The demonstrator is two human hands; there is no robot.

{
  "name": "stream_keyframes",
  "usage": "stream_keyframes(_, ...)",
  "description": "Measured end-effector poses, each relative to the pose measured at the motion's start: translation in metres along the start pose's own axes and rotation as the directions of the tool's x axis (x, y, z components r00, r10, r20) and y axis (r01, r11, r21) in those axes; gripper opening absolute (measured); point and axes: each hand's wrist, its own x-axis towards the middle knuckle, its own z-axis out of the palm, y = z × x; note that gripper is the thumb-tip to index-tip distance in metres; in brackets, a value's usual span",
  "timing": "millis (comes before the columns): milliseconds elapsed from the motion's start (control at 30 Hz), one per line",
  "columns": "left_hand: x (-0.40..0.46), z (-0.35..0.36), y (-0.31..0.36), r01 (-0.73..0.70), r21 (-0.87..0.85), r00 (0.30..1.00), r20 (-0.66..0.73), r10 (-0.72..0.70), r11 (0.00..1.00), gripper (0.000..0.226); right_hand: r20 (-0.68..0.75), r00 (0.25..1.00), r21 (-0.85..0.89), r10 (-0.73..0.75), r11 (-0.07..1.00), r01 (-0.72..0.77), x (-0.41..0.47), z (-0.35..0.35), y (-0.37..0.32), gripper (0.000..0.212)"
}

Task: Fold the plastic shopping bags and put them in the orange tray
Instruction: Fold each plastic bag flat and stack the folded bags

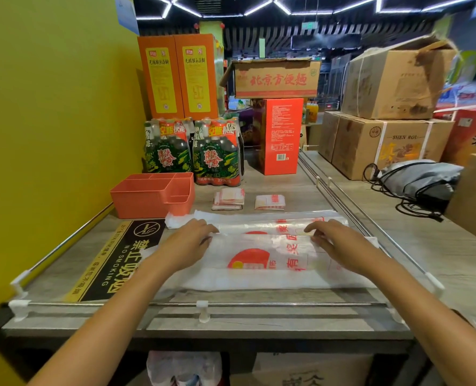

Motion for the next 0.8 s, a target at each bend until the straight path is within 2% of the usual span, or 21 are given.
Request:
stream_keyframes(133, 0.015, 0.012, -0.001, 0.043, 0.023, 0.997, 0.062, -0.044, 0.999, 0.035, -0.003, 1.0, -0.082, -0.026, 0.996, 0.026, 0.015, 0.016, 0.012, 0.026)
stream_keyframes(300, 0.019, 0.03, -0.012, -0.019, 0.073, 0.993, 0.118, 0.01, 0.997, 0.038, 0.047, 0.998, -0.131, -0.053, 0.99, 0.058, 0.017, 0.027, 0.015, 0.032)
stream_keyframes(433, 0.012, 0.03, -0.006, -0.163, 0.119, 0.977, 0.157, 0.144, 0.979, 0.069, 0.066, 0.995, -0.114, -0.078, 0.99, 0.085, 0.013, 0.021, 0.001, 0.038)
stream_keyframes(533, 0.005, 0.029, -0.002, -0.188, 0.029, 0.961, 0.212, 0.177, 0.982, 0.055, 0.168, 0.977, -0.017, -0.134, 0.99, 0.139, 0.004, 0.018, -0.018, 0.053)
stream_keyframes(700, -0.001, 0.028, 0.024, -0.23, -0.126, 0.915, 0.31, 0.258, 0.965, 0.062, 0.348, 0.912, 0.043, -0.217, 0.975, 0.216, 0.0, 0.025, -0.07, 0.07)
stream_keyframes(800, 0.003, 0.035, 0.043, -0.282, -0.104, 0.906, 0.299, 0.301, 0.954, 0.065, 0.395, 0.884, 0.099, -0.25, 0.968, 0.23, 0.005, 0.034, -0.107, 0.076)
